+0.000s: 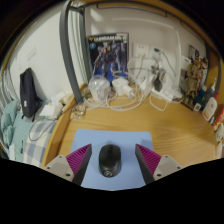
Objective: Arrange mouse
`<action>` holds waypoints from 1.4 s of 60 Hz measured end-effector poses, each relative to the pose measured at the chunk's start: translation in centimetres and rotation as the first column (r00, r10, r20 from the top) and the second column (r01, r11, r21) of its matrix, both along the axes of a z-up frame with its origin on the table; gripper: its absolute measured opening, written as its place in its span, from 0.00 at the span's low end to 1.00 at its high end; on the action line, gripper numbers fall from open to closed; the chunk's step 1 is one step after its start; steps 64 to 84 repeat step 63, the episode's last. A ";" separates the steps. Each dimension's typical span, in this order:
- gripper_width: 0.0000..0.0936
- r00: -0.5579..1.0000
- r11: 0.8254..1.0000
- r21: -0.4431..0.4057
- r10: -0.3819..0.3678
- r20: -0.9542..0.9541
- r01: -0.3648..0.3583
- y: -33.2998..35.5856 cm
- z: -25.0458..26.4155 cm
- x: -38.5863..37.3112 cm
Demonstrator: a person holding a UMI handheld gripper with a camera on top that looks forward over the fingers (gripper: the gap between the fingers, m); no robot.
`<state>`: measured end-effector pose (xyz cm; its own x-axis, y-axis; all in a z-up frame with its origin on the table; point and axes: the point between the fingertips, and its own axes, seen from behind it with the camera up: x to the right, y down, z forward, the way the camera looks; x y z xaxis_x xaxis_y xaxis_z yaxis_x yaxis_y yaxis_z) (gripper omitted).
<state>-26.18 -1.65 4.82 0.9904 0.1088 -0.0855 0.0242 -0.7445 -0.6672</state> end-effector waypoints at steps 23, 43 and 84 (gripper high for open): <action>0.92 0.995 0.975 0.197 -0.098 -0.024 0.101 -1.9 20.2 16.0; 0.92 0.991 0.957 0.259 -0.134 -0.005 0.131 -9.0 24.8 29.4; 0.91 0.993 0.967 0.225 -0.114 -0.023 0.116 -14.8 22.9 34.5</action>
